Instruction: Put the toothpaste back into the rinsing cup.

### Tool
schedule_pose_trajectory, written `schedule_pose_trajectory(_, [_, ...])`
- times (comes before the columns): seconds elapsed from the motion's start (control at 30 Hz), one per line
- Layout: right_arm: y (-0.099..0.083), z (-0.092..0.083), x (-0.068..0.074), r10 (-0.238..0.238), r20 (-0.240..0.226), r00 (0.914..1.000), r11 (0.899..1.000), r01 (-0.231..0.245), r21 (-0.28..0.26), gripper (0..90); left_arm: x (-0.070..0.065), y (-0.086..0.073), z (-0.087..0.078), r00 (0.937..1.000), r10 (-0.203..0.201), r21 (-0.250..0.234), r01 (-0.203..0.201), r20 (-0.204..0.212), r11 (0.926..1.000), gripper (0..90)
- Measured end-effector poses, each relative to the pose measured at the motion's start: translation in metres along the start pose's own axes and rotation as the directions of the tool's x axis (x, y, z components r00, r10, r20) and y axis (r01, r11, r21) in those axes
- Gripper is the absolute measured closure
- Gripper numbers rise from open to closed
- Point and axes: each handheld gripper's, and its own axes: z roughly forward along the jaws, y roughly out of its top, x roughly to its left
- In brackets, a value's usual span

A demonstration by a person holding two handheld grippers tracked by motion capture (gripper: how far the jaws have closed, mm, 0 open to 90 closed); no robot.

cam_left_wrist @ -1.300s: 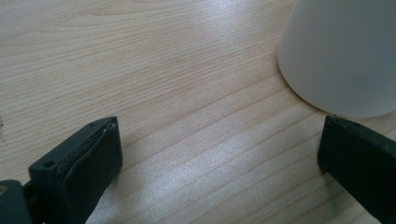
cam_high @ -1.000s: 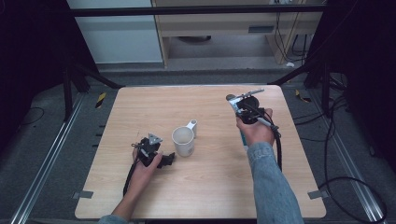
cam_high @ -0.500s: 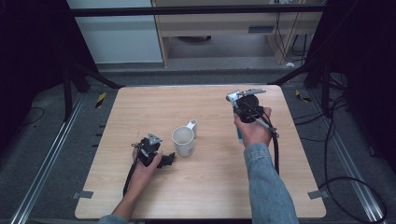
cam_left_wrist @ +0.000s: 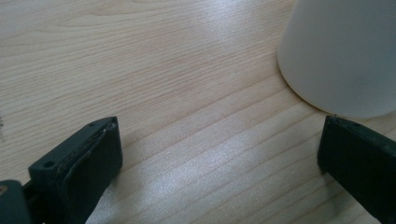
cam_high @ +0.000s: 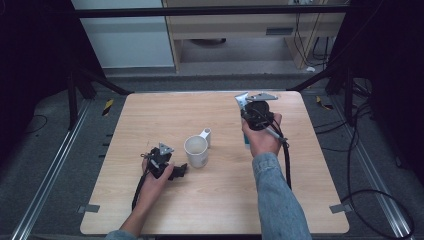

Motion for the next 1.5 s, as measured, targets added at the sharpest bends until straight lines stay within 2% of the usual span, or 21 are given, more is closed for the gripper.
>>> schedule_pose_trajectory(0.43, [0.010,0.002,0.023,-0.004,-0.037,0.9993,0.998,0.001,-0.061,80.6,0.000,0.000,0.000,1.0000,0.000,0.001,0.000,0.001,1.0000,0.0])
schedule_pose_trajectory(0.5, [0.013,-0.001,0.031,-0.006,-0.050,0.9987,0.996,0.002,-0.086,80.6,0.000,0.000,0.000,1.0000,0.001,0.001,-0.001,0.000,1.0000,0.0])
schedule_pose_trajectory(0.6, [0.016,-0.003,0.035,-0.011,-0.058,0.9983,0.995,0.005,-0.104,80.6,0.000,0.000,0.000,1.0000,0.000,0.001,0.000,0.000,1.0000,0.0])
schedule_pose_trajectory(0.67, [0.017,-0.005,0.042,-0.001,-0.080,0.9968,0.993,-0.008,-0.119,80.6,0.000,0.000,0.000,1.0000,0.001,0.001,-0.001,0.000,1.0000,0.0])
schedule_pose_trajectory(0.93, [0.020,-0.006,0.057,-0.015,-0.106,0.9943,0.990,0.000,-0.143,80.6,0.000,0.000,0.000,1.0000,-0.001,0.000,0.001,0.000,1.0000,0.0])
schedule_pose_trajectory(1.2, [0.031,-0.015,0.075,-0.036,-0.136,0.9900,0.981,0.009,-0.193,80.5,0.000,0.000,0.000,1.0000,0.000,0.002,0.000,-0.001,1.0000,0.0])
schedule_pose_trajectory(1.5, [0.036,-0.020,0.088,-0.044,-0.165,0.9853,0.976,0.007,-0.219,80.5,0.000,0.000,0.000,1.0000,0.000,0.001,0.000,0.000,1.0000,0.0])
